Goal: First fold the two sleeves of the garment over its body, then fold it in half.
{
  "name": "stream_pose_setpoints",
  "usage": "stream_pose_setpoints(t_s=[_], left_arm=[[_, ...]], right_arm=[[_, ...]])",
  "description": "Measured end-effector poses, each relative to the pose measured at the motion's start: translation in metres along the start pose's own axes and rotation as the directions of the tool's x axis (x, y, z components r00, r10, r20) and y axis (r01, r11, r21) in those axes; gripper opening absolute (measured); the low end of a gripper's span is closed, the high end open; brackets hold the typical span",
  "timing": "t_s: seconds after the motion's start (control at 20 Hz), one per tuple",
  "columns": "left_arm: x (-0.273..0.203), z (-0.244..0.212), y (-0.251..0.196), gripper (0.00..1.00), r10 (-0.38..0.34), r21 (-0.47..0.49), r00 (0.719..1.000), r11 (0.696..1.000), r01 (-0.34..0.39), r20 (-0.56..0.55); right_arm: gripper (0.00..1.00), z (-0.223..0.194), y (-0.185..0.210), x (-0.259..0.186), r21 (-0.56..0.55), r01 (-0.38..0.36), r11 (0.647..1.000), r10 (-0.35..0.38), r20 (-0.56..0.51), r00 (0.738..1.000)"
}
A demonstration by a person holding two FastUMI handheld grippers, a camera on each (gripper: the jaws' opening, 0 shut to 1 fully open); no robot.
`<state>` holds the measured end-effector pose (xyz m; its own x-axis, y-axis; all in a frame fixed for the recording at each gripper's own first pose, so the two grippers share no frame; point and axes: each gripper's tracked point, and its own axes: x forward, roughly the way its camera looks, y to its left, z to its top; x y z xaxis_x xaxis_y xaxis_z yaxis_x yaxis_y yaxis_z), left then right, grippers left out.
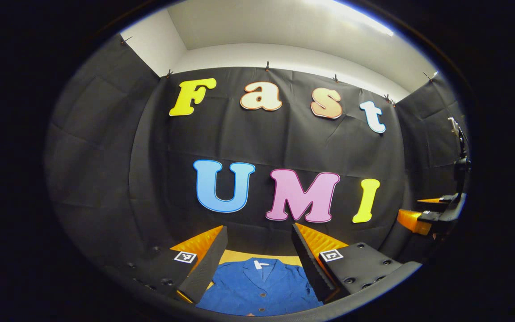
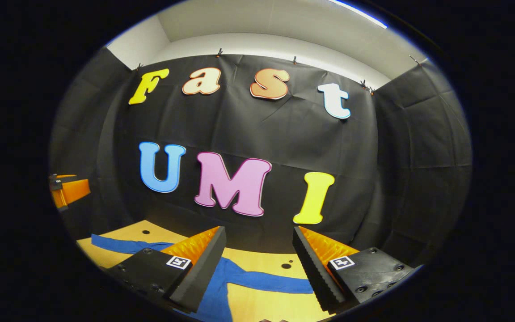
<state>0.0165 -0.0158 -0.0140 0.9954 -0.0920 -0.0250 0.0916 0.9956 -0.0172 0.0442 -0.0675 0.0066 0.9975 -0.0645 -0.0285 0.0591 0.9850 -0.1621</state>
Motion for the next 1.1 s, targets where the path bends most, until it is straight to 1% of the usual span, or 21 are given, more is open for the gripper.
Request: stream_pose_setpoints(t_s=[0.1,0.2,0.25,0.35,0.4,0.45,0.5,0.55,0.6,0.65,0.7,0.75,0.85,0.9,0.95,1.0,1.05,1.1], left_arm=[[0.002,-0.003,0.003,0.82,-0.01,-0.003,1.0,1.0,0.01,-0.005],[0.008,-0.008,0.014,0.83,-0.009,-0.017,1.0,1.0,0.009,-0.008],[0.009,-0.014,0.018,0.83,-0.004,-0.025,1.0,1.0,0.004,-0.022],[0.012,-0.013,0.019,0.82,-0.012,-0.031,1.0,0.999,0.011,-0.021],[0.014,-0.015,0.018,0.83,-0.02,-0.023,1.0,1.0,0.02,-0.02],[0.017,-0.014,0.016,0.83,-0.028,-0.011,0.999,1.0,0.028,-0.021],[0.021,-0.016,0.014,0.83,-0.025,0.012,0.999,1.0,0.025,-0.027],[0.028,-0.019,0.014,0.82,-0.01,0.034,1.0,0.999,0.011,-0.025],[0.037,-0.028,0.01,0.83,0.01,0.041,0.999,0.999,-0.008,-0.044],[0.046,-0.038,0.003,0.82,0.019,0.026,0.996,1.0,-0.017,-0.086],[0.063,-0.053,-0.004,0.82,0.023,-0.007,0.991,1.0,-0.024,-0.131],[0.075,-0.068,-0.006,0.82,0.046,-0.005,0.982,0.999,-0.047,-0.181],[0.088,-0.082,-0.017,0.82,0.077,0.083,0.969,0.995,-0.059,-0.236],[0.093,-0.084,-0.025,0.82,0.076,0.113,0.968,0.992,-0.05,-0.241],[0.098,-0.085,-0.034,0.82,0.071,0.131,0.967,0.991,-0.039,-0.247],[0.104,-0.088,-0.04,0.82,0.066,0.138,0.966,0.99,-0.032,-0.251],[0.11,-0.089,-0.049,0.82,0.055,0.134,0.965,0.991,-0.021,-0.256],[0.116,-0.089,-0.055,0.82,0.046,0.125,0.963,0.992,-0.013,-0.264]], right_arm=[[0.96,0.007,-0.007,0.012,-0.002,-0.013,1.0,0.013,-0.001,1.0],[0.96,-0.008,-0.019,0.047,-0.035,-0.044,0.998,0.041,-0.078,0.996],[0.96,-0.018,-0.031,0.066,-0.03,-0.035,0.999,0.031,-0.144,0.989],[0.96,-0.027,-0.045,0.092,-0.057,-0.036,0.998,0.025,-0.182,0.983],[0.96,-0.038,-0.051,0.105,-0.062,-0.044,0.997,0.029,-0.217,0.976],[0.96,-0.051,-0.051,0.117,-0.042,-0.069,0.997,0.056,-0.257,0.965],[0.95,-0.085,-0.054,0.133,0.045,-0.088,0.995,0.099,-0.391,0.915],[0.96,-0.106,-0.063,0.144,0.088,-0.07,0.994,0.102,-0.458,0.883],[0.96,-0.153,-0.099,0.177,0.071,0.006,0.997,0.033,-0.541,0.841],[0.97,-0.196,-0.128,0.195,0.05,0.061,0.997,-0.017,-0.612,0.791],[0.97,-0.253,-0.158,0.2,0.049,0.1,0.994,-0.034,-0.72,0.694],[0.98,-0.318,-0.178,0.21,0.061,0.143,0.988,-0.035,-0.807,0.589],[0.98,-0.385,-0.197,0.206,0.037,0.16,0.986,-0.041,-0.888,0.458],[0.99,-0.412,-0.201,0.203,0.036,0.18,0.983,-0.041,-0.913,0.406],[0.99,-0.433,-0.202,0.2,0.051,0.194,0.98,-0.021,-0.935,0.354],[0.99,-0.453,-0.201,0.197,0.059,0.194,0.979,-0.004,-0.951,0.308],[0.98,-0.474,-0.206,0.192,0.036,0.194,0.98,-0.016,-0.966,0.259],[1.0,-0.489,-0.209,0.19,0.036,0.199,0.979,-0.011,-0.973,0.229]])
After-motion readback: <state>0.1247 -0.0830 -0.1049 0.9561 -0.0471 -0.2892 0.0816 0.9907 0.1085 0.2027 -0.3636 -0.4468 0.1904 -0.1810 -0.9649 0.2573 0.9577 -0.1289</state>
